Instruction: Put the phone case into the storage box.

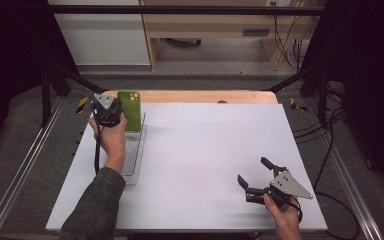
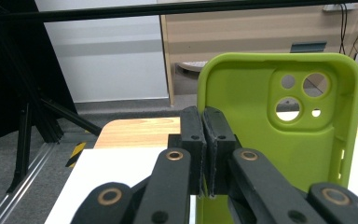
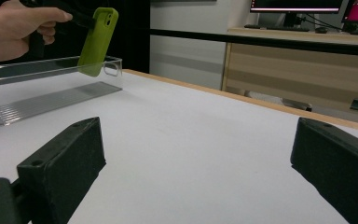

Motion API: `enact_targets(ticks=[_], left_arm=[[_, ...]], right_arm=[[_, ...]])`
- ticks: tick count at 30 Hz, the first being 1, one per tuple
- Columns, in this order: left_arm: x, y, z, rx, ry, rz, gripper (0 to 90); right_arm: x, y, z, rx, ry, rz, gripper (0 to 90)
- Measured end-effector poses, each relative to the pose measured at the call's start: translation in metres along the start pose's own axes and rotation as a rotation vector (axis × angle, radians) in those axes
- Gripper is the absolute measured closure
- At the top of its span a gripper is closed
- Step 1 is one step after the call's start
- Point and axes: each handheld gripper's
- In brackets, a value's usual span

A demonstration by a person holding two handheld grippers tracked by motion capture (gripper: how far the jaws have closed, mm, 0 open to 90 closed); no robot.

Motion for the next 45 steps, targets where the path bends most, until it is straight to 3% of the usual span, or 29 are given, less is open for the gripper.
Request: enact_targets(ticks=[45], left_arm=[[-0.005, -0.013, 0.003, -0.005, 0.005, -0.024, 87.2]], right_arm=[[0.0, -0.001, -0.001, -0.005, 0.001, -0.003, 2.7]])
Point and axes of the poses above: each handheld gripper's, and its own axes: y roughly backward along the jaws, x roughly out of its top, z roughly to its right, and after that the axes turned 15 degrees about -z, right-handed
